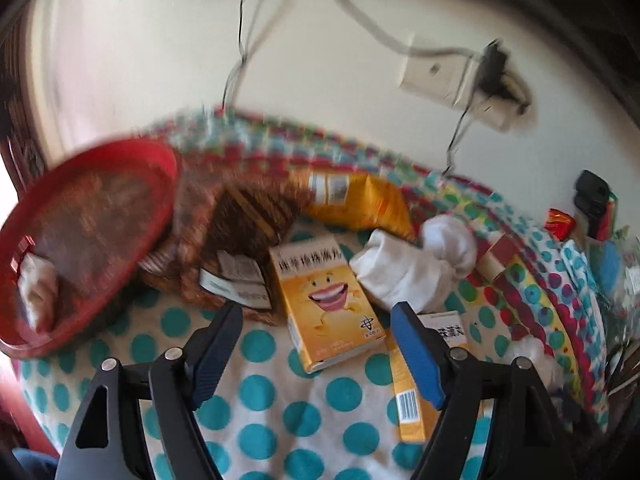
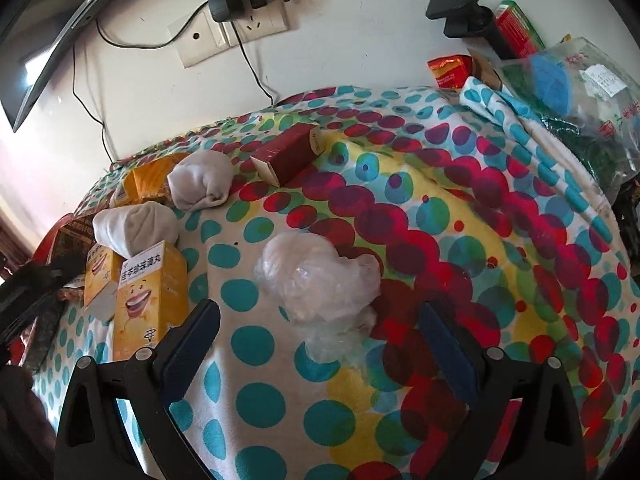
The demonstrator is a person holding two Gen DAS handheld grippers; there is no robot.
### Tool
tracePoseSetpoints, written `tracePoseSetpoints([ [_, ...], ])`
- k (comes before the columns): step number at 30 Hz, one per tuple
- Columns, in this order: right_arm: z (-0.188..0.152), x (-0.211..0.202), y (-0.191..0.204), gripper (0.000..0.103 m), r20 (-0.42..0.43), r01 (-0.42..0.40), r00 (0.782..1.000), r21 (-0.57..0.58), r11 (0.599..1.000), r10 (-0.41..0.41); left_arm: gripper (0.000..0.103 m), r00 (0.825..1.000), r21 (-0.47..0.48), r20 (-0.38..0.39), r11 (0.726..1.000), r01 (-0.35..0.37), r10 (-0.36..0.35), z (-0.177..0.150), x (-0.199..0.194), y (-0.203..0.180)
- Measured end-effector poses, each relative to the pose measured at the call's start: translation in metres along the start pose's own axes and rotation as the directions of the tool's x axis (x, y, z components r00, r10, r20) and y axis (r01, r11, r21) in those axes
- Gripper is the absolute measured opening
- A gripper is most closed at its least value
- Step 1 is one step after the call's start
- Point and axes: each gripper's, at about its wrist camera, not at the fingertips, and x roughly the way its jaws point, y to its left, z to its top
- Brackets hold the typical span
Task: Organize objects
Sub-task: 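Grasp the yellow medicine box with the left gripper, then carry the yellow box over the red tray and release it with the left gripper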
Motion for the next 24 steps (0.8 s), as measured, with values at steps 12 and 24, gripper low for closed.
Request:
tracePoseSetpoints([
  [12,0.002,0.004,0.000,0.100,-0.002,-0.008,1.000,0.000,1.000,0.008,0.052,0.993,0.001,-0.075,0.996,-0.086,0.086,-0.004,0.047,-0.010],
  [24,0.003,0.005,-0.001,0.101,-0.004,-0.003,1.000,-0.003,1.000,0.003,0.051,0.999,0.135,0.037,0.990,-0.031,0.026,-0.020,-0.007,-0.013],
])
